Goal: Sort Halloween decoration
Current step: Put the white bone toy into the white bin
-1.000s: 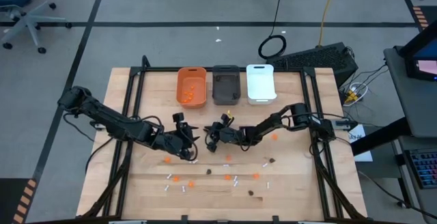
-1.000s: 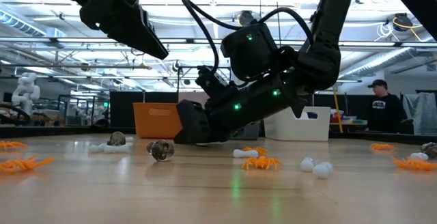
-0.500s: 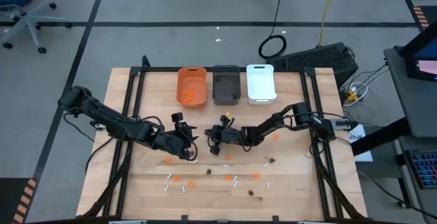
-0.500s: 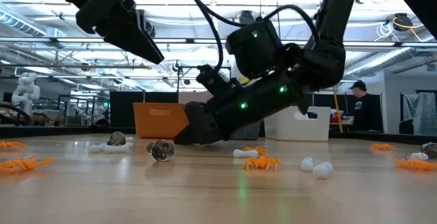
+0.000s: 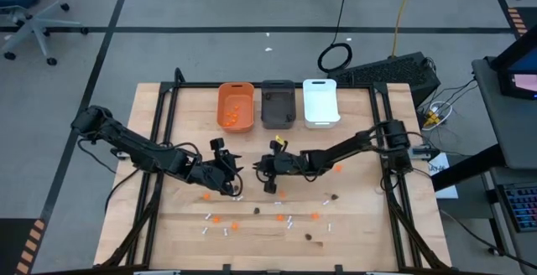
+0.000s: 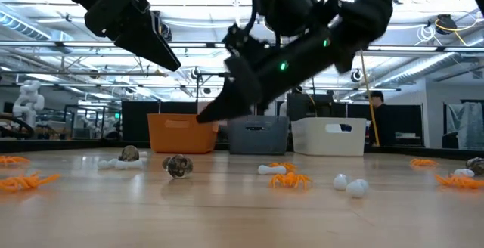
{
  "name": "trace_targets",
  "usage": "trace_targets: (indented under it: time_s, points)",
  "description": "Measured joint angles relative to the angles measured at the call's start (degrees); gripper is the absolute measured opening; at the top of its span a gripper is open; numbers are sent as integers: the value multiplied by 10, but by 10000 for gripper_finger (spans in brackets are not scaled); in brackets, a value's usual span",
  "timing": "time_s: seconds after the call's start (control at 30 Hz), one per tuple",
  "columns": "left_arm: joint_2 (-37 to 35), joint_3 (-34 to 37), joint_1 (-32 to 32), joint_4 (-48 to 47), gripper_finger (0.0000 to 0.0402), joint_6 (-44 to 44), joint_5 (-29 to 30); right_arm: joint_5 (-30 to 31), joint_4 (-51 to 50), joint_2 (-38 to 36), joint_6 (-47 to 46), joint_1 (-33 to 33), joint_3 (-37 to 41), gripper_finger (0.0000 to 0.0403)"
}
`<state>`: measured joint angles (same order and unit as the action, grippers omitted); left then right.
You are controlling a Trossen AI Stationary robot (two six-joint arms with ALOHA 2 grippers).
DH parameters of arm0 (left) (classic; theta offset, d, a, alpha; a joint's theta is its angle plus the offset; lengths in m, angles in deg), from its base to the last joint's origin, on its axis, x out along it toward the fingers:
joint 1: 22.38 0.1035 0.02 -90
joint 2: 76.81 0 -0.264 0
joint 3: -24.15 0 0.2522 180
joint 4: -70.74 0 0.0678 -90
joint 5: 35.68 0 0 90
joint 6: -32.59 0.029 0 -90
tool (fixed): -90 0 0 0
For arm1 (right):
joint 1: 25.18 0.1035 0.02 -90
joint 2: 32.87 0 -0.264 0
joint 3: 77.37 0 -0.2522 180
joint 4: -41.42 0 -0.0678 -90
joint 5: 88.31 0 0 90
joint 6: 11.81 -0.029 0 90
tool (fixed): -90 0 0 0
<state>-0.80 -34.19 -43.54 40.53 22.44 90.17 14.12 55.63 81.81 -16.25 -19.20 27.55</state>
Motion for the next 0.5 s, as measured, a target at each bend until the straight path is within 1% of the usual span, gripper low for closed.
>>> trace_targets:
  time_s: [0.17,0.27,0.33,0.4,0.5]
  points:
    - [0,0,0,0,168,0,0,-24,-87,-68,21,-1,6,0]
    - [0,0,0,1,168,0,0,-39,-96,-118,13,-3,48,0]
    - [0,0,0,4,168,0,0,-40,-92,-158,-5,-5,93,0]
    - [0,0,0,9,168,1,1,-38,-68,-201,-24,-7,144,0]
    - [0,0,0,20,168,5,3,-37,30,-260,-41,-7,231,0]
